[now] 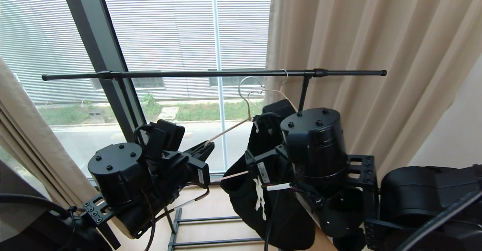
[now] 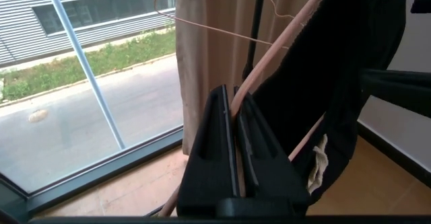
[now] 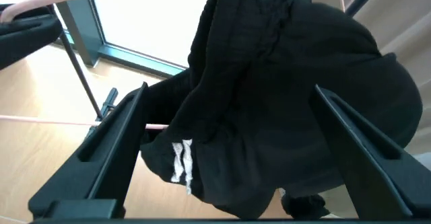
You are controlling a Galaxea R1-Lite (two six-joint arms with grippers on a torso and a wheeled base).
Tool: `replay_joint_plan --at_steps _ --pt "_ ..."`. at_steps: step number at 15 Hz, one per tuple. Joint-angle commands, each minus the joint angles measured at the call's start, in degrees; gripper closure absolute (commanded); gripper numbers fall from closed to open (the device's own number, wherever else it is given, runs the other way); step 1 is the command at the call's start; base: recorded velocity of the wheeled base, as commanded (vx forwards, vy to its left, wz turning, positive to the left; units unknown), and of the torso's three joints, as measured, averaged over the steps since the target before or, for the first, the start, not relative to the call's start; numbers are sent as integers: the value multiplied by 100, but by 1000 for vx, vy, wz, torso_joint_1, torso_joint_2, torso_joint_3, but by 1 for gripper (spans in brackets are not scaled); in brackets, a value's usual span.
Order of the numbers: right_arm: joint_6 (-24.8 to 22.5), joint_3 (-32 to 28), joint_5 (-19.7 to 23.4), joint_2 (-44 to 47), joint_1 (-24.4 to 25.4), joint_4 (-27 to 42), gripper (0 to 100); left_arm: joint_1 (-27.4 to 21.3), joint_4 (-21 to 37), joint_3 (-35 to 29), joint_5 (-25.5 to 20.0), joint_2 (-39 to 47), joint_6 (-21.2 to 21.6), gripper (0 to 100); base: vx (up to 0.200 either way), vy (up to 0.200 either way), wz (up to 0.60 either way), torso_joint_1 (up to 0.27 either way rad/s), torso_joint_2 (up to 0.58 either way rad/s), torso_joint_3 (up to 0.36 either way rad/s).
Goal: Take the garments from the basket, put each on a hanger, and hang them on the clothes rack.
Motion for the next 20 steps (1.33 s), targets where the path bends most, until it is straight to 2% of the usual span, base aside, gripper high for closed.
replay_joint_plan --at_steps 1,3,6,7,9,12,14,17,18,20 --pt "-651 514 731 -998 -134 43 0 79 -186 220 -101 14 7 100 0 0 0 0 0 0" --pt "-1390 672 1328 -1429 -538 237 0 123 -441 405 -303 32 7 100 0 0 0 0 0 0" --pt "-1601 567 1970 -1930 -819 1239 0 123 -775 695 -462 278 33 100 0 0 0 0 0 0" --pt "-1847 250 2515 -2141 -1030 2118 0 123 -775 818 -479 427 59 100 0 0 0 0 0 0" --pt "-2400 -453 3394 -2255 -1487 3374 0 115 -775 976 -514 506 86 100 0 0 0 0 0 0" --pt "-3191 -1472 5029 -2132 -2173 4895 0 123 -775 1029 -637 533 226 100 0 0 0 0 0 0" --pt "-3851 -1965 5987 -1807 -2656 5616 0 115 -775 1099 -655 506 218 100 0 0 0 0 0 0" --pt "-4984 -2395 6663 -1262 -3131 6178 0 88 -775 1152 -664 462 165 100 0 0 0 0 0 0" --pt "-5257 -2527 6716 -1068 -3193 6327 0 71 -775 1161 -664 392 165 100 0 0 0 0 0 0" --pt "-5353 -2975 6725 -523 -3228 6776 0 0 -775 1178 -673 216 165 100 0 0 0 0 0 0"
